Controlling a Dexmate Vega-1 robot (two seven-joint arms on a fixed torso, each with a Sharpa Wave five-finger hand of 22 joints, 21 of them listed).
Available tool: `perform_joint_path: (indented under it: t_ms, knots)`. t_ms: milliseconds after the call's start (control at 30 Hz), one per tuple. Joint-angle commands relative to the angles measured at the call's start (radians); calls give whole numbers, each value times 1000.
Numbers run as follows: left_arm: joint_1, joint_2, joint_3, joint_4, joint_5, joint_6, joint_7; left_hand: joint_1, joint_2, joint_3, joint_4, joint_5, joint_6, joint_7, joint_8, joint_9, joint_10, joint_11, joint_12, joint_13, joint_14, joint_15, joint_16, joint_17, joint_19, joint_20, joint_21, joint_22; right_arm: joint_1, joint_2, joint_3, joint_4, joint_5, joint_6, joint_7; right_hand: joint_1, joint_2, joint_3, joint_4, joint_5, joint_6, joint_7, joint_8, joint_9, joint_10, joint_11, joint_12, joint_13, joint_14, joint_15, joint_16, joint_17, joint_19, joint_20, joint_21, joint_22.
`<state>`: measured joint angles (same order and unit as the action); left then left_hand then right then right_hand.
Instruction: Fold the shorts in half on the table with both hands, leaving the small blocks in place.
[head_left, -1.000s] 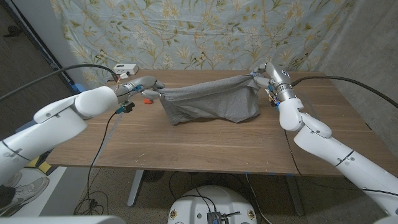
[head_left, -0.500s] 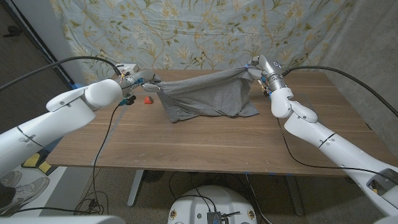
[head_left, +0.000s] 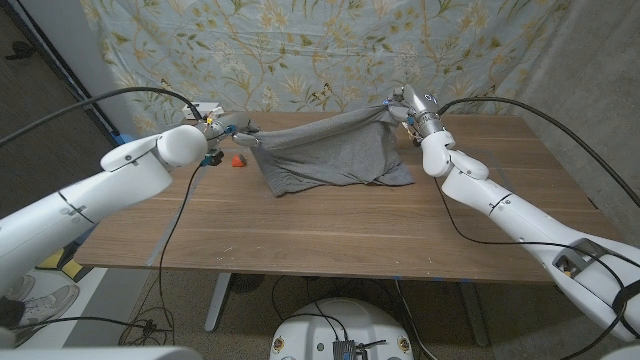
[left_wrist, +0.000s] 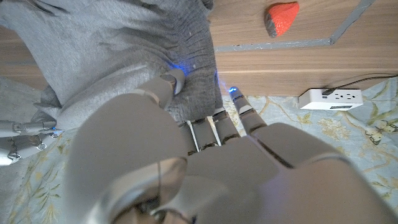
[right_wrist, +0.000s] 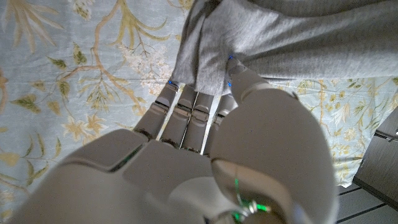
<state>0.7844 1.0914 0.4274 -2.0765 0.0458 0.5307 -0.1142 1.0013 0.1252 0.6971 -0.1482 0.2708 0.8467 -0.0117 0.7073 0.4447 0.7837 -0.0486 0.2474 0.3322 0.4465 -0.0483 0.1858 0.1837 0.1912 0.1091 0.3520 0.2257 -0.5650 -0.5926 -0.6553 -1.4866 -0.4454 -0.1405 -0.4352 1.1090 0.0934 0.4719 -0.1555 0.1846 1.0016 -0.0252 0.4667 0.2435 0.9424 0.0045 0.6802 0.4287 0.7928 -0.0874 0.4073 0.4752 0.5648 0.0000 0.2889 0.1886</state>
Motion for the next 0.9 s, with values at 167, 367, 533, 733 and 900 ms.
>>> perform_joint_path:
  t_ms: [167,367,533,733,900]
  knots:
    - [-71,-25,104,39,81,133,12,-24,0,18,2,7,100,121,-20,-15,-8,0,-3,4,-1,-29,5,5,-10,8,9,4,199,124,-132,316,3,57,0,-11,7,-12,7,-3,-17,-12,-4,-1,-8,-17,-7,-8,-3,-108,11,18,11,2,9,6]
    - [-89,-33,135,45,114,170,18,-65,2,18,21,1,65,120,-41,-35,-12,2,-4,7,-3,-26,6,8,-13,11,14,5,239,154,-160,386,20,61,12,-15,21,-14,12,-3,-37,-12,-13,-4,-19,-18,-14,-16,-12,-106,9,27,10,1,9,7]
    - [-115,-41,176,44,163,219,10,-147,2,6,55,-22,-30,113,-102,-77,-39,-1,-11,13,-11,-22,5,9,-20,13,23,6,264,159,-180,396,38,22,73,-36,45,-14,25,-5,-147,-30,-77,-25,-80,-19,-45,-47,-75,-92,-28,37,-8,8,7,10]
    - [-145,-62,237,33,261,302,28,-257,14,-51,76,-72,-307,36,-297,-164,-181,14,-45,-2,-60,11,7,14,-47,19,34,8,278,153,-192,371,64,-66,167,-103,39,-11,39,-1,-383,-50,-230,-52,-352,-30,-198,-116,-197,-58,-120,14,-58,29,-2,10]
    - [-181,-97,373,14,513,445,88,-287,37,-75,91,-81,-398,12,-366,-192,-213,3,-44,-12,-51,11,22,20,-32,9,49,10,265,131,-193,337,78,-93,184,-131,44,-18,52,0,-441,-36,-261,-53,-405,-29,-235,-131,-239,-41,-142,9,-81,37,-8,10]
